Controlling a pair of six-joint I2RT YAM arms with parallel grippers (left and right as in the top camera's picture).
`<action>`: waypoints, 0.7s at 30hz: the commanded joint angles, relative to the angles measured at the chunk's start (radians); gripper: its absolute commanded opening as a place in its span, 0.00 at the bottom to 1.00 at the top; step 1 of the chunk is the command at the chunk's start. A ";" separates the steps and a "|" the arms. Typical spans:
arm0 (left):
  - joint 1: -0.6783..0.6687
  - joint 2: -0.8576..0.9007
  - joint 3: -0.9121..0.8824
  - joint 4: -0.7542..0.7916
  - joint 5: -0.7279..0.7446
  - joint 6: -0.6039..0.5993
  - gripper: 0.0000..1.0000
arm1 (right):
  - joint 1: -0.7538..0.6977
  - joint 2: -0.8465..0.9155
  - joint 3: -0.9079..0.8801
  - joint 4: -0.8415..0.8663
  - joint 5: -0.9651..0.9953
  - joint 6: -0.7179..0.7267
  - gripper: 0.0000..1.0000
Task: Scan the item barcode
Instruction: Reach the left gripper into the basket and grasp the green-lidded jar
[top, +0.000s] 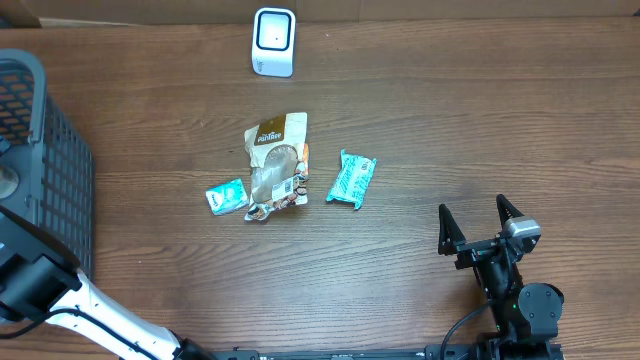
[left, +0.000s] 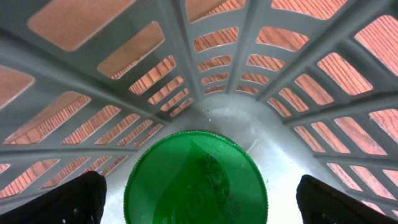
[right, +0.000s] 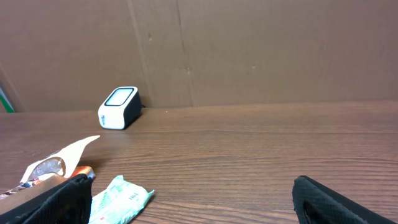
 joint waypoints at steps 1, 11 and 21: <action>-0.006 0.053 0.001 0.002 -0.013 0.033 1.00 | -0.003 -0.007 -0.010 0.003 0.005 0.000 1.00; -0.006 0.066 0.001 0.002 -0.002 0.031 0.71 | -0.003 -0.007 -0.010 0.003 0.005 0.001 1.00; -0.006 0.052 0.017 -0.013 0.080 0.013 0.52 | -0.003 -0.007 -0.010 0.003 0.005 0.001 1.00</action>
